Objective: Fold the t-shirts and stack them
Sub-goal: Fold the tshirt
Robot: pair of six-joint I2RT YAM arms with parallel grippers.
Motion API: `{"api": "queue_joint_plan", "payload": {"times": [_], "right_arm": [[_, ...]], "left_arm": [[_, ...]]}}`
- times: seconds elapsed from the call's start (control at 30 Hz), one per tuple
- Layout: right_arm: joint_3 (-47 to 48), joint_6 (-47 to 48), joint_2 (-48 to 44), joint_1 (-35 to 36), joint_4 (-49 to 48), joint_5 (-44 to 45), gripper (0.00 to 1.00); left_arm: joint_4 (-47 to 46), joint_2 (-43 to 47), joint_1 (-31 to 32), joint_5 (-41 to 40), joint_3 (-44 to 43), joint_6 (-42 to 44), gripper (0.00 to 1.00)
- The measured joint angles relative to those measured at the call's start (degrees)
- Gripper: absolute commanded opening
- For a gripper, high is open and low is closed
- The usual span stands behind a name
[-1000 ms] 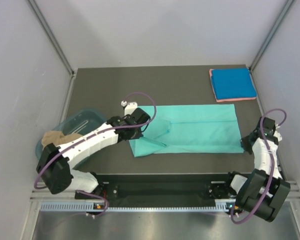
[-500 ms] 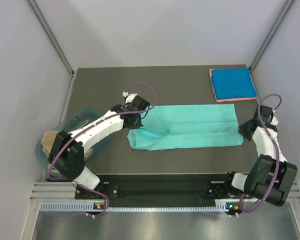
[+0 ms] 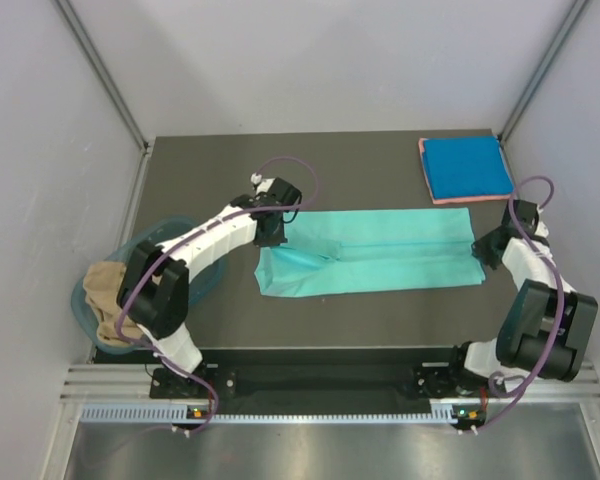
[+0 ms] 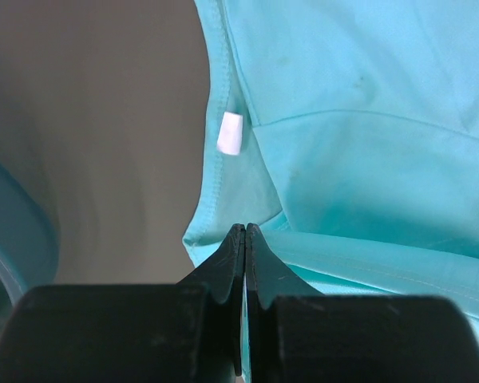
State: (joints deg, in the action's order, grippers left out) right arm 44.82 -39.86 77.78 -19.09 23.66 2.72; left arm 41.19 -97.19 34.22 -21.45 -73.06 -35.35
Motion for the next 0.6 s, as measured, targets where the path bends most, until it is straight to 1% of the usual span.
{"api": "queue_joint_plan", "payload": {"times": [0.17,0.6], "right_arm": [[1.2,-0.7,3.0,0.7,-1.1,0.1,0.00],[4.1,-1.8,6.5,1.3,-1.8,0.3,0.00]], "left_arm": [[0.0,-1.4,-0.7,0.0,-2.1,1.0,0.00],[0.5,-8.1,-2.0,0.2,-9.2,3.3,0.00]]}}
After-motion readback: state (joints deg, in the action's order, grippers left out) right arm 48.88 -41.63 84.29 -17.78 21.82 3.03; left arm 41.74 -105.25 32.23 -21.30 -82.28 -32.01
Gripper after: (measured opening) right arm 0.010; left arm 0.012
